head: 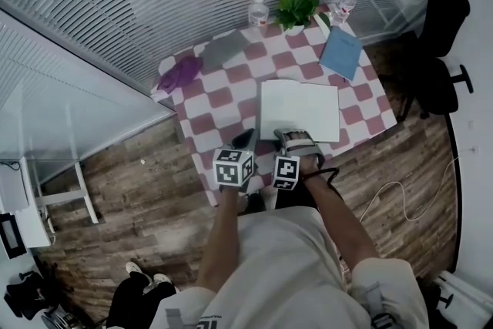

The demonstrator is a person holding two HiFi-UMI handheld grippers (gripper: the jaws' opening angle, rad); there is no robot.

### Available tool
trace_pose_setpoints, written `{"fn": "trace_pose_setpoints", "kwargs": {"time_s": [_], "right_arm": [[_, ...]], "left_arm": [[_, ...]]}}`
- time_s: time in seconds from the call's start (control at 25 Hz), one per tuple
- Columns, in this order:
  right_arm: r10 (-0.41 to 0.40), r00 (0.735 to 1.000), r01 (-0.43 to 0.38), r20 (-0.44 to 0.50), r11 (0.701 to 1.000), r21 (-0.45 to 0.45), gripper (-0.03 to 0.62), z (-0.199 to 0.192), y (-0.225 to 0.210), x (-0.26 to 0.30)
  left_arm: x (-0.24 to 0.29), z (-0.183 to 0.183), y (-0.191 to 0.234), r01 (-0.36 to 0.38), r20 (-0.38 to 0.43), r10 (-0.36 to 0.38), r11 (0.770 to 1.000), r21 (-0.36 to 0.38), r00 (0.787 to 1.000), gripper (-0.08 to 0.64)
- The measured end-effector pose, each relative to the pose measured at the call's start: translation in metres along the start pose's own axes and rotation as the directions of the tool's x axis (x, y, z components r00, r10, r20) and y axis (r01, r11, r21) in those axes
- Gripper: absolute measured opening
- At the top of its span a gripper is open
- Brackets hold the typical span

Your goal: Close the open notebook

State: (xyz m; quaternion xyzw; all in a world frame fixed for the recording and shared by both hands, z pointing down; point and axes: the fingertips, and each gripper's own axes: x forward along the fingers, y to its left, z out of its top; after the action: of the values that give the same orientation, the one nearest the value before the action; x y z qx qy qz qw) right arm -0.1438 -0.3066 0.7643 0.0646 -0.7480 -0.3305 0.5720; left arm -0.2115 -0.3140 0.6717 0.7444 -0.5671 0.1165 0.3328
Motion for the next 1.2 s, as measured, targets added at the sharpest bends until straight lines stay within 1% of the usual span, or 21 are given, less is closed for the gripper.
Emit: {"fn": "trace_pose_setpoints", "kwargs": {"time_s": [0.12,0.16,0.24,0.44,0.56,0.68,0.84,0.92,1.0,1.08,1.2], "right_arm": [[0.012,1.000,-0.012,-0.003,1.000,-0.013,0.131,0.002,0.003,0.001],[0.010,1.000,-0.010,-0.003,1.000,-0.012,0.105,0.002,0.005,0.001],[0.003,1.000,-0.003,-0.003,1.000,0.002,0.092,0.001,0.007,0.001],[-0.016,0.999,0.010,0.046,0.992,0.124,0.069,0.003,0.004,-0.004],[-0.056,0.996,0.045,0.067,0.987,0.157,0.060,0.006,-0.005,-0.013],[-0.102,0.992,0.083,0.079,0.973,0.217,0.057,0.005,-0.014,-0.023],[-0.179,0.980,0.142,0.085,0.935,0.326,0.057,0.001,-0.024,-0.039],[-0.209,0.974,0.164,0.082,0.912,0.376,0.055,-0.003,-0.028,-0.045],[-0.233,0.969,0.179,0.078,0.888,0.423,0.052,-0.007,-0.033,-0.050],[-0.249,0.965,0.185,0.076,0.862,0.472,0.051,-0.010,-0.035,-0.055],[-0.282,0.957,0.203,0.067,0.818,0.537,0.048,-0.015,-0.039,-0.064]], "left_arm": [[0.000,0.000,-0.001,0.006,-0.004,-0.006,1.000,0.006,1.000,0.008],[-0.001,0.000,-0.002,0.008,-0.003,-0.008,1.000,0.008,1.000,0.008],[-0.001,0.000,-0.004,0.011,-0.002,-0.011,1.000,0.012,1.000,0.008],[-0.006,0.002,0.000,0.013,0.003,-0.013,1.000,0.021,1.000,0.008],[-0.009,0.005,0.002,0.012,0.008,-0.012,1.000,0.025,1.000,0.008],[-0.012,0.007,0.008,0.003,0.014,-0.003,1.000,0.012,1.000,0.008],[-0.021,0.008,0.035,-0.056,0.036,0.059,0.996,-0.076,0.998,0.008],[-0.021,0.010,0.042,-0.072,0.042,0.076,0.992,-0.103,0.996,0.008],[-0.015,0.009,0.039,-0.066,0.033,0.070,0.993,-0.101,0.997,0.008],[-0.006,0.003,0.033,-0.057,0.003,0.058,0.994,-0.095,0.998,0.008],[0.004,-0.009,0.029,-0.046,-0.033,0.043,0.991,-0.124,0.999,0.008]]}}
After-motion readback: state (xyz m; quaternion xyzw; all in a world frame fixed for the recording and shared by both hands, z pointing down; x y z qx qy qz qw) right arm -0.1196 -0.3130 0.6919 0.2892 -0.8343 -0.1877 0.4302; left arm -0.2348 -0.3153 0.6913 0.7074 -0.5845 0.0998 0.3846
